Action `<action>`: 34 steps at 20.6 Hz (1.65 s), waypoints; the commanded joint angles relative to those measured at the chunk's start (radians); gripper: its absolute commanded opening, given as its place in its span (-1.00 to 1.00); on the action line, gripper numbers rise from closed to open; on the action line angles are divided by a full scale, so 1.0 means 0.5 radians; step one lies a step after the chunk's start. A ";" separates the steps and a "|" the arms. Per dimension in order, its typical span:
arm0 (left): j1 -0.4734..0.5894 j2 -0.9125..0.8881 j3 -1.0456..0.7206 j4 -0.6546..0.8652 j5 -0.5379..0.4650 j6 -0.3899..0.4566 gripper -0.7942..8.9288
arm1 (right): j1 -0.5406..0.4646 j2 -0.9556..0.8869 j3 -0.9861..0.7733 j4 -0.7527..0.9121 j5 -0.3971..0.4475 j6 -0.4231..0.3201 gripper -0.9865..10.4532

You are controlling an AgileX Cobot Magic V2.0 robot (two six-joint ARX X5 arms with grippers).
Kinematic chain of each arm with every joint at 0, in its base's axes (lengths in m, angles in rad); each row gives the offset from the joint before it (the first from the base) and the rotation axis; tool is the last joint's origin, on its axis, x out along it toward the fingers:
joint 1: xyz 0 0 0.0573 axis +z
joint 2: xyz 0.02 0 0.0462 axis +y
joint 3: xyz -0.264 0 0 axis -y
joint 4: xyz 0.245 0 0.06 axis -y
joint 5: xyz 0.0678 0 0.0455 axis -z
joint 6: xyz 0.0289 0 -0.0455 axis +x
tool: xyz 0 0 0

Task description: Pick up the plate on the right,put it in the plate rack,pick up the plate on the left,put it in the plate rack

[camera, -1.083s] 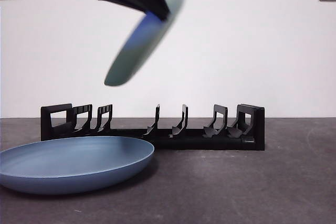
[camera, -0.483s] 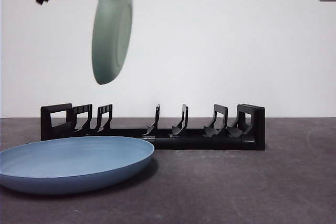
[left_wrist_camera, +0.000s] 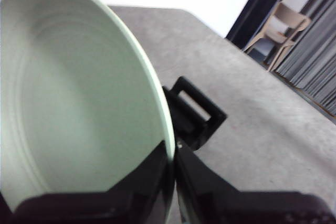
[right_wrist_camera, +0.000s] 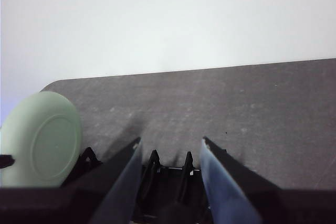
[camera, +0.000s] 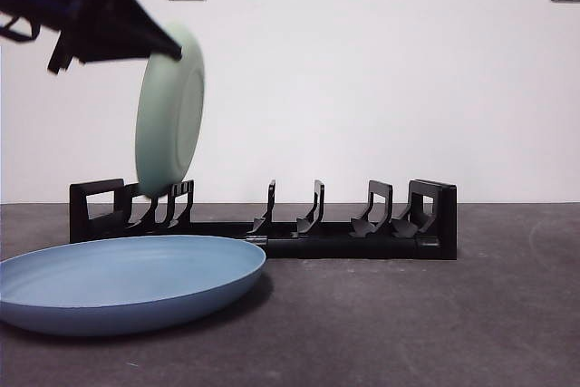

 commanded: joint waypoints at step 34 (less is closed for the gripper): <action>-0.001 -0.472 0.001 -0.771 -0.535 0.545 -0.30 | 0.388 0.766 0.005 -0.148 -0.739 0.097 -0.50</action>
